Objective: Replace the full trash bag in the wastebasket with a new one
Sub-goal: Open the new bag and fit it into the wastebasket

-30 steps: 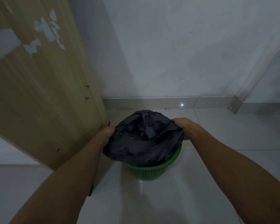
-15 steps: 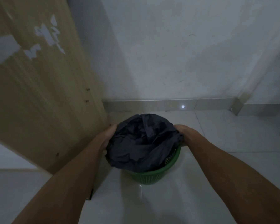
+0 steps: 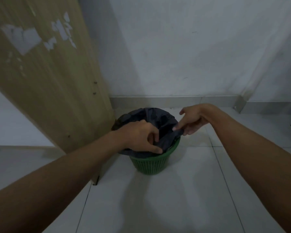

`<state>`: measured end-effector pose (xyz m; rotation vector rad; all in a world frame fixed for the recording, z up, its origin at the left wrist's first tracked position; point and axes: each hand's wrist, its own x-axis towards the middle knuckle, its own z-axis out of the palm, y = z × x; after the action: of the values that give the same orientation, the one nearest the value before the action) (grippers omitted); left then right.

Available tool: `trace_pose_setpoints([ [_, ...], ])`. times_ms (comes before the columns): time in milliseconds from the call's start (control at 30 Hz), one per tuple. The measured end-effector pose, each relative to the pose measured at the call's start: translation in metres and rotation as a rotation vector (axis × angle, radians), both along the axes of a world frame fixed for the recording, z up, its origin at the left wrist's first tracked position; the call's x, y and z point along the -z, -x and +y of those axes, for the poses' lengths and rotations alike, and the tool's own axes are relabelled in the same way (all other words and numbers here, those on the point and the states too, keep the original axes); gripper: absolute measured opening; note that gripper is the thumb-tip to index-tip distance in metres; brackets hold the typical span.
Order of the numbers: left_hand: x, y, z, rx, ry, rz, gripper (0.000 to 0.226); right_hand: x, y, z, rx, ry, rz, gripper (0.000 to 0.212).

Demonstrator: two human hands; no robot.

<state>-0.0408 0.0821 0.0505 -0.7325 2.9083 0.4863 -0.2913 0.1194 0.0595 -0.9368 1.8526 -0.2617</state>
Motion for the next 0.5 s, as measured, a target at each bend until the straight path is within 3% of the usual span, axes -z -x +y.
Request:
trace_pose_setpoints([
  [100, 0.009, 0.001, 0.01, 0.052, -0.037, 0.147, 0.005, 0.003, 0.008, 0.008, 0.067, 0.091, -0.143, 0.089],
  [167, 0.015, -0.003, 0.016, 0.023, -0.001, 0.172, 0.019, 0.009, 0.017, 0.014, 0.087, 0.097, -0.227, 0.085],
  [233, 0.025, -0.009, 0.015, -0.012, 0.129, 0.073, 0.039, 0.021, 0.026, 0.022, 0.098, 0.082, -0.336, 0.089],
  [300, 0.031, -0.016, 0.014, 0.01, 0.201, 0.117, 0.029, 0.038, 0.033, 0.03, 0.109, 0.068, -0.442, 0.088],
  [433, 0.041, -0.032, 0.031, 0.236, 0.487, 0.447, 0.015, 0.079, 0.031, 0.037, 0.171, 0.062, -0.586, 0.085],
  [500, 0.057, -0.043, 0.041, 0.404, 0.598, 0.44, 0.006, 0.094, 0.026, 0.033, 0.172, 0.082, -0.603, 0.084],
])
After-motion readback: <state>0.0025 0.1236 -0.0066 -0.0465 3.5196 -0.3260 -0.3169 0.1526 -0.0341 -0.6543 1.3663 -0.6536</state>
